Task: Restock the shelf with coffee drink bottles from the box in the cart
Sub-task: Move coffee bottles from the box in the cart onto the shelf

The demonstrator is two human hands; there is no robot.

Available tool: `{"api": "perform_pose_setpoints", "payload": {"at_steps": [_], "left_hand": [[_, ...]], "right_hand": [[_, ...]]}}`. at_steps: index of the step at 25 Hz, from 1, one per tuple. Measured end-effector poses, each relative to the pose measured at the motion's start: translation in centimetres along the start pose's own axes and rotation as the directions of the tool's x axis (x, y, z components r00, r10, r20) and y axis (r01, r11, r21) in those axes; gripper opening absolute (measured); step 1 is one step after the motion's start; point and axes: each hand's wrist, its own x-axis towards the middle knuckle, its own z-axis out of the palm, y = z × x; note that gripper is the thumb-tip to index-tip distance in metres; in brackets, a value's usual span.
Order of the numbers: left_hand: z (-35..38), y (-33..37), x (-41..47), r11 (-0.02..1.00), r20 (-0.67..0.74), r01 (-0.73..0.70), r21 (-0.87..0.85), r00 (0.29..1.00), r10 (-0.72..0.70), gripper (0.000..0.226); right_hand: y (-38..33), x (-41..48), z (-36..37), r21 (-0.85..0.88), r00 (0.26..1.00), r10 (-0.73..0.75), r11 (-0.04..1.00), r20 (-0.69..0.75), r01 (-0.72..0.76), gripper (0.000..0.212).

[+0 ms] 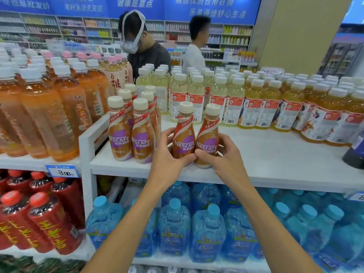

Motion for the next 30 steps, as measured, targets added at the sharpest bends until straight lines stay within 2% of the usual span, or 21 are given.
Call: {"api": "perform_pose_setpoints", "payload": {"at_steps": [4, 8, 11, 16, 19, 22, 30], "left_hand": [[-0.3, -0.3, -1.6, 0.996, -0.076, 0.029, 0.086, 0.997, -0.023, 0.068], [0.0, -0.3, -2.1, 0.992, -0.150, 0.047, 0.118, 0.988, -0.029, 0.050], [0.0, -0.1, -1.8, 0.987, -0.116, 0.035, 0.154, 0.993, -0.017, 0.040], [-0.4, -0.1, -1.0, 0.979, -0.058, 0.055, 0.196, 0.997, -0.044, 0.042], [0.0, -0.5, -1.2, 0.983, -0.103, 0.076, 0.169, 0.993, -0.059, 0.053], [0.5, -1.1, -0.6, 0.959, -0.184, 0.080, 0.270, 0.982, -0.030, 0.057], [3.3, -1.6, 4.5, 0.867, -0.229, 0.109, 0.486, 0.974, 0.006, 0.040]], "right_hand": [[0.8, -1.2, -0.9, -0.043, 0.999, 0.015, 0.999, 0.040, -0.013, 0.076], [0.6, -1.9, -0.8, -0.056, 1.000, -0.001, 0.998, -0.016, 0.000, 0.053], [0.5, -1.9, -0.4, -0.077, 0.998, -0.012, 0.997, -0.069, 0.006, 0.049], [0.5, -2.0, -0.2, -0.110, 0.996, -0.013, 0.994, -0.089, 0.003, 0.053], [0.6, -2.1, -0.1, -0.101, 0.995, -0.017, 0.995, -0.094, 0.007, 0.051], [0.8, -1.9, 0.2, -0.108, 0.993, -0.019, 0.994, -0.116, 0.007, 0.048], [1.2, 3.2, 1.0, -0.209, 0.994, -0.022, 0.978, -0.103, 0.000, 0.049]]}}
